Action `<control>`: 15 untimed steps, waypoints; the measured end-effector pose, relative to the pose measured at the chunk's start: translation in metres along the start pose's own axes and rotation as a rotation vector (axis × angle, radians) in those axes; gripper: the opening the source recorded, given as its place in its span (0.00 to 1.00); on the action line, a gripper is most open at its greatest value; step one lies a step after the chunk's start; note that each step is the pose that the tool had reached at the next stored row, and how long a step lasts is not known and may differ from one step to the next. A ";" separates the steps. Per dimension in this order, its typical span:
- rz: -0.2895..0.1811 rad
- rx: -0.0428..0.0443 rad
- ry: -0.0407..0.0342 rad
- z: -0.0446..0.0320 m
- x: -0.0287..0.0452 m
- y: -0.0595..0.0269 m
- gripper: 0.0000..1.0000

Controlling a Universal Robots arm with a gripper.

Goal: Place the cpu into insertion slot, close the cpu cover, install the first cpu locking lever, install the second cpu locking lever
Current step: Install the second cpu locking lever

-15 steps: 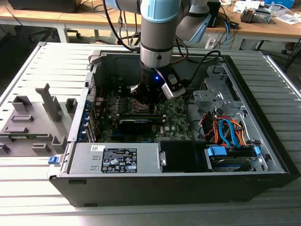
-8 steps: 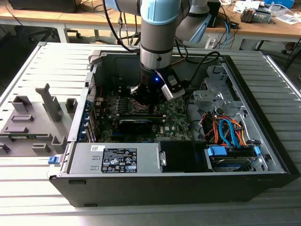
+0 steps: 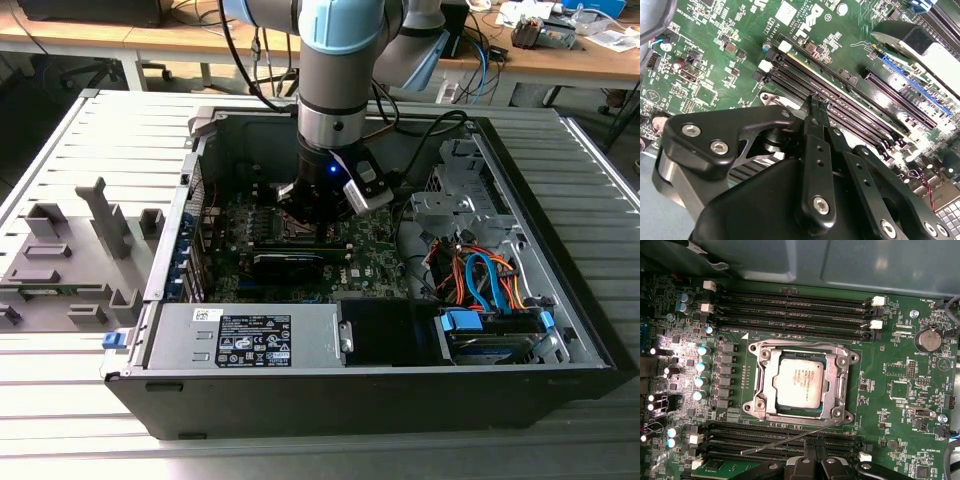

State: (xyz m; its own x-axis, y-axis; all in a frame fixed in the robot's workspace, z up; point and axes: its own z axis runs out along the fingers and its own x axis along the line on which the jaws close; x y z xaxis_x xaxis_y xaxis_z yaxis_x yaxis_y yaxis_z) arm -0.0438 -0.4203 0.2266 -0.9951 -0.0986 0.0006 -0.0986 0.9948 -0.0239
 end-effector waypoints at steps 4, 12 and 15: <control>0.000 0.0000 0.0000 -0.0036 0.0000 -0.0001 0.11; 0.000 -0.0002 -0.0001 -0.0088 -0.0001 0.0011 0.11; 0.000 -0.0011 0.0003 -0.0056 -0.0002 0.0018 0.11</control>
State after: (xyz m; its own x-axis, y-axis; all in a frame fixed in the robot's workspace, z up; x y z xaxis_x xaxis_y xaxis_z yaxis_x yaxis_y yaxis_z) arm -0.0438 -0.4184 0.2321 -0.9951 -0.0987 0.0009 -0.0987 0.9949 -0.0228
